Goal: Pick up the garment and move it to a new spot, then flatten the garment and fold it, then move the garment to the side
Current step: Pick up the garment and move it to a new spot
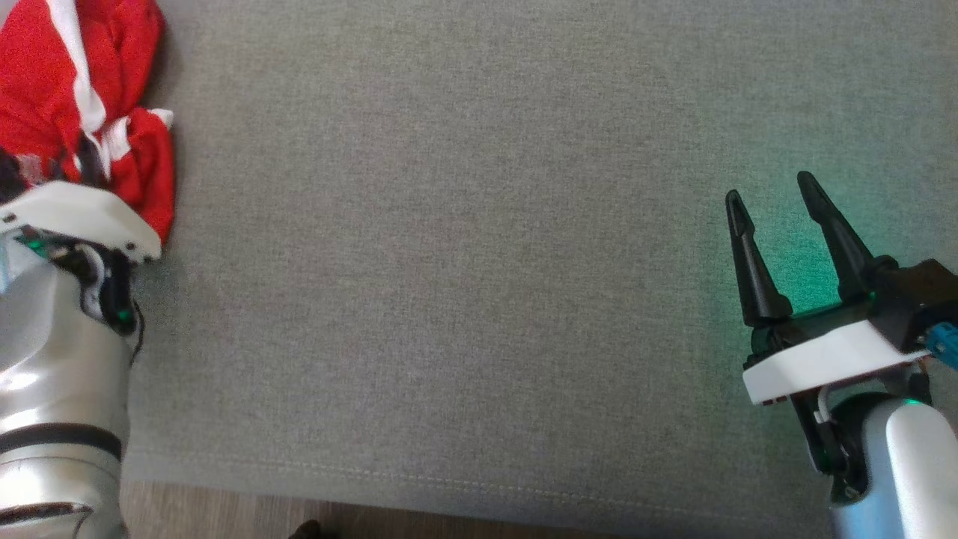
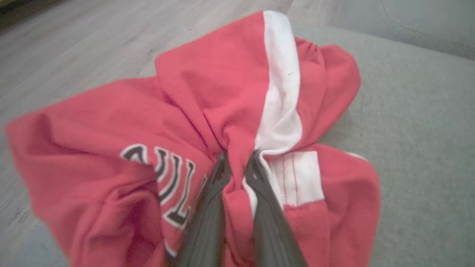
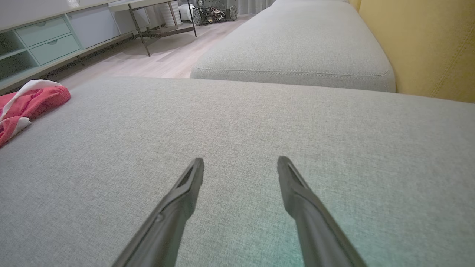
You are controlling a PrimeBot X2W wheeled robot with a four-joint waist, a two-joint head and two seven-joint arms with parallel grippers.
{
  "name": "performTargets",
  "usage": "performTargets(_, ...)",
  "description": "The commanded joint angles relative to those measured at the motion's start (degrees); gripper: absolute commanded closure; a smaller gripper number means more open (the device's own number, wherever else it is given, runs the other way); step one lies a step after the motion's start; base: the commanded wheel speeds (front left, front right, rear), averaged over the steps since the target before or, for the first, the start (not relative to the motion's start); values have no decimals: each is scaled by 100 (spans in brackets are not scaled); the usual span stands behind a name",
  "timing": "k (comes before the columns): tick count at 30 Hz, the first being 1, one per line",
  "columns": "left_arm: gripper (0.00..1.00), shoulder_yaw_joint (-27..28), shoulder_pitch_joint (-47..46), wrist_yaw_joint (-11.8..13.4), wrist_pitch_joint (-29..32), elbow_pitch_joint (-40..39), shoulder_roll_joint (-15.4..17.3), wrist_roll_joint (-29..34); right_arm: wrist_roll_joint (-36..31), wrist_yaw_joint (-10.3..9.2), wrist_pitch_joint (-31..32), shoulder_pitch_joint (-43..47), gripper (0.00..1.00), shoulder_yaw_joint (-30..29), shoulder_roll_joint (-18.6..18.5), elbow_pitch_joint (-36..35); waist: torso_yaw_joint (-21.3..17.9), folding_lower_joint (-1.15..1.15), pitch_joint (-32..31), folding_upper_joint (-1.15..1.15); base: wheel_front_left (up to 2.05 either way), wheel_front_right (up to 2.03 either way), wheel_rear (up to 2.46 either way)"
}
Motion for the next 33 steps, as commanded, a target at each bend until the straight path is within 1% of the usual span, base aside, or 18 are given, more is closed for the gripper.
performTargets(1,100,193,-8,59,-24,-221,388,30,48,-5,-27,-96,0,107,-22,-178,12,0,-30,0,0,0,0)
performTargets(4,100,367,154,137,-28,-976,420,102,56,-5,-91,-103,0,73,8,-127,36,0,-163,0,0,0,0)
performTargets(10,100,716,844,193,-29,-2484,277,345,110,-5,-239,-94,0,76,98,76,29,0,-625,0,0,0,0)
performTargets(15,100,871,1555,172,-29,-3619,55,575,169,-5,-375,10,0,101,194,287,1,0,-1121,0,0,0,0)
performTargets(19,100,851,2224,147,-30,-4482,-178,758,213,-5,-452,147,0,99,259,413,-69,0,-1469,0,0,0,0)
performTargets(22,100,779,2798,125,-30,-4934,-357,862,213,-5,-504,224,0,100,293,477,-169,0,-1664,0,0,0,0)
performTargets(29,100,712,4003,268,-30,-5753,-744,927,255,-5,-582,407,0,130,335,613,-457,0,-2050,0,0,0,0)
performTargets(30,100,623,4253,301,-30,-5964,-812,948,258,-5,-605,458,0,128,340,604,-540,0,-2112,0,0,0,0)
performTargets(33,100,450,4505,323,-20,-6217,-885,947,223,-5,-662,509,0,116,344,573,-698,0,-2172,0,0,0,0)
